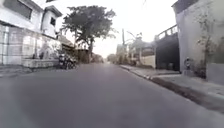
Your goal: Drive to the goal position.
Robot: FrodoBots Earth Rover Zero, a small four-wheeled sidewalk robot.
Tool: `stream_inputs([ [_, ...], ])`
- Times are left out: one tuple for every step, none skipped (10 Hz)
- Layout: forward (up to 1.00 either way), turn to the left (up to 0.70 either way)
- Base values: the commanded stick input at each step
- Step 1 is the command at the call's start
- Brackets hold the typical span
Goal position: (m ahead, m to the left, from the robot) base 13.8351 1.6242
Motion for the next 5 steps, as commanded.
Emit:
stream_inputs([
  [1.0, 0.0],
  [1.0, 0.0],
  [1.0, 0.0],
  [1.0, 0.0],
  [1.0, 0.0],
])
